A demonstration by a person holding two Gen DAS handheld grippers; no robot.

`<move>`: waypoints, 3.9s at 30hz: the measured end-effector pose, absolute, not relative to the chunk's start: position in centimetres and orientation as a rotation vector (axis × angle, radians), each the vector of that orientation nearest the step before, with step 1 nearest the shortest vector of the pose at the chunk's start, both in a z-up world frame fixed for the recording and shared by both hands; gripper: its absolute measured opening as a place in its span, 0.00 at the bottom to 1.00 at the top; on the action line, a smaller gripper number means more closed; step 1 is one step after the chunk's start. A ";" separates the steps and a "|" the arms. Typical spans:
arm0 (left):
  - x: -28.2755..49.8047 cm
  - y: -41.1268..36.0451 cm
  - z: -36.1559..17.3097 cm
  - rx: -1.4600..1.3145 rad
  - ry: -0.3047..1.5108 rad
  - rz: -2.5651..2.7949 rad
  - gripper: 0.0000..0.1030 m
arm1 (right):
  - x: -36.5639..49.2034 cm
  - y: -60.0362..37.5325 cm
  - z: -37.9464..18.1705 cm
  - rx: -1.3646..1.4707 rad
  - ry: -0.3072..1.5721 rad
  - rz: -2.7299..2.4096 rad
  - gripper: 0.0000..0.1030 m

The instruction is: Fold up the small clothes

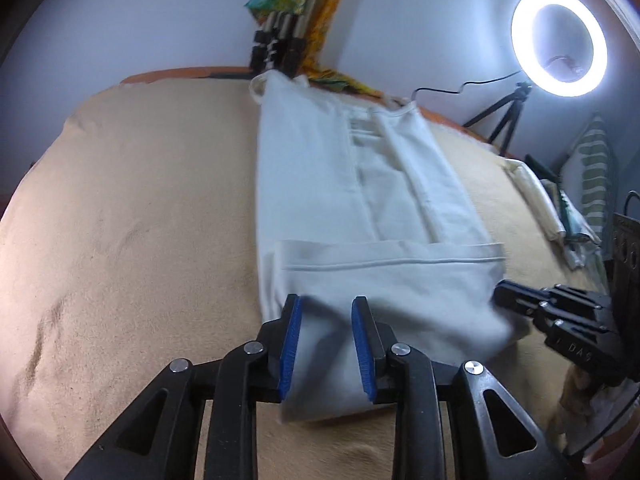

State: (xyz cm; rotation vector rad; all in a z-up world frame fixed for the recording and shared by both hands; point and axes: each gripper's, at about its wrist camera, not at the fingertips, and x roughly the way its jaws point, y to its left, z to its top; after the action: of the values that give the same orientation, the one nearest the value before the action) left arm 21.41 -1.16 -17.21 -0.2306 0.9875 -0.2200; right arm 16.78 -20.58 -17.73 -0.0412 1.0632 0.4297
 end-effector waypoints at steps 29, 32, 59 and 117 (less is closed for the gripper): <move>39.7 5.5 -17.2 -0.467 0.949 -0.205 0.53 | 36.7 -24.8 -18.2 0.241 1.023 0.426 0.48; 41.0 5.2 -18.1 -0.457 0.958 -0.197 0.51 | 38.4 -24.5 -19.2 0.238 1.035 0.422 0.48; 46.2 4.7 -19.7 -0.488 0.924 -0.192 0.24 | 43.7 -23.4 -19.9 0.203 1.097 0.475 0.25; 15.5 4.9 -13.1 -0.467 0.942 -0.353 0.09 | 10.8 -25.9 -10.6 0.108 1.088 0.490 0.08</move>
State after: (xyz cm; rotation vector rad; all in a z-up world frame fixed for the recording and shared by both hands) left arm 15.53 4.88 -13.07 -0.4669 0.9425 -0.3532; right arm 10.77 -25.86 -10.59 0.1080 1.0876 0.4902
